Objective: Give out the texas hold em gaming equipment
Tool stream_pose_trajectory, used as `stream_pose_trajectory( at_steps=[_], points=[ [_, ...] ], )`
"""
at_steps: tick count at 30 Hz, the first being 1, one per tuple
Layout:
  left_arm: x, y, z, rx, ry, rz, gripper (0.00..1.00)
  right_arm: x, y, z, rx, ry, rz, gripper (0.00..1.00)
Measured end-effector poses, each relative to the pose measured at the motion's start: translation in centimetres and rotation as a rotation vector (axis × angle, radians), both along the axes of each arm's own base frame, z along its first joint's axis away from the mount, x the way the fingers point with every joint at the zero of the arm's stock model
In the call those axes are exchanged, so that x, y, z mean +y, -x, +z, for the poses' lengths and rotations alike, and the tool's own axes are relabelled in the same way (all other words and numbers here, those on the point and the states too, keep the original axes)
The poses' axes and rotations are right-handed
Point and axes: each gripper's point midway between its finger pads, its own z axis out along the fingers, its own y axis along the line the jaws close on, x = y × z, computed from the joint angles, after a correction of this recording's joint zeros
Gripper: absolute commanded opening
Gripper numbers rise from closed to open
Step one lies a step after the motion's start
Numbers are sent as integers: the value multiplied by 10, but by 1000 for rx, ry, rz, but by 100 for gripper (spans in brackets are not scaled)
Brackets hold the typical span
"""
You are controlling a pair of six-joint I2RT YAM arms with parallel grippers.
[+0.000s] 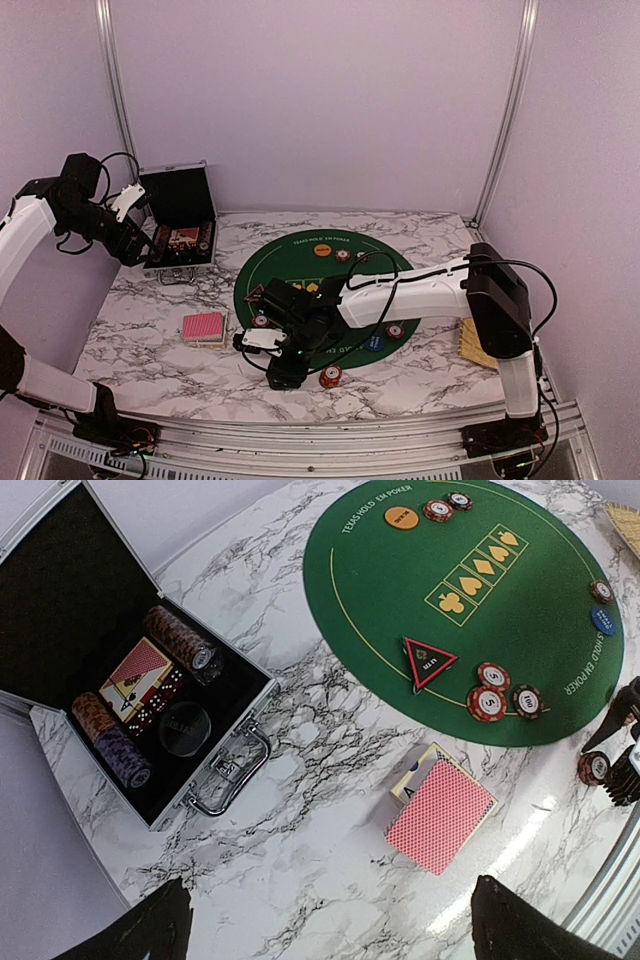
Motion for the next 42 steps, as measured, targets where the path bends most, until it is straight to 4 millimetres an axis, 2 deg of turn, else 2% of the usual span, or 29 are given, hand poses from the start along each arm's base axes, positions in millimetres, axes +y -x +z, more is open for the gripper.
stream_pose_trajectory(
  at_steps=[11,15,22,30,34,38,42],
  points=[
    [0,3,4,-12,-1,1,99,-1,1,-5,5,9,2,56],
    [0,3,4,-12,-1,1,99,-1,1,-6,5,11,2,48],
    [0,3,4,-12,-2,1,99,-1,1,-5,6,10,0,26],
    [0,3,4,-12,-2,1,99,-1,-1,-4,-3,10,1,9],
    [0,3,4,-12,-2,0,99,-2,-5,5,-26,4,-16,7],
    [0,3,4,-13,-4,-2,99,-5,-11,29,-50,-40,-47,6],
    [0,3,4,-15,-7,-8,99,-19,-19,47,-54,-78,-100,6]
  ],
)
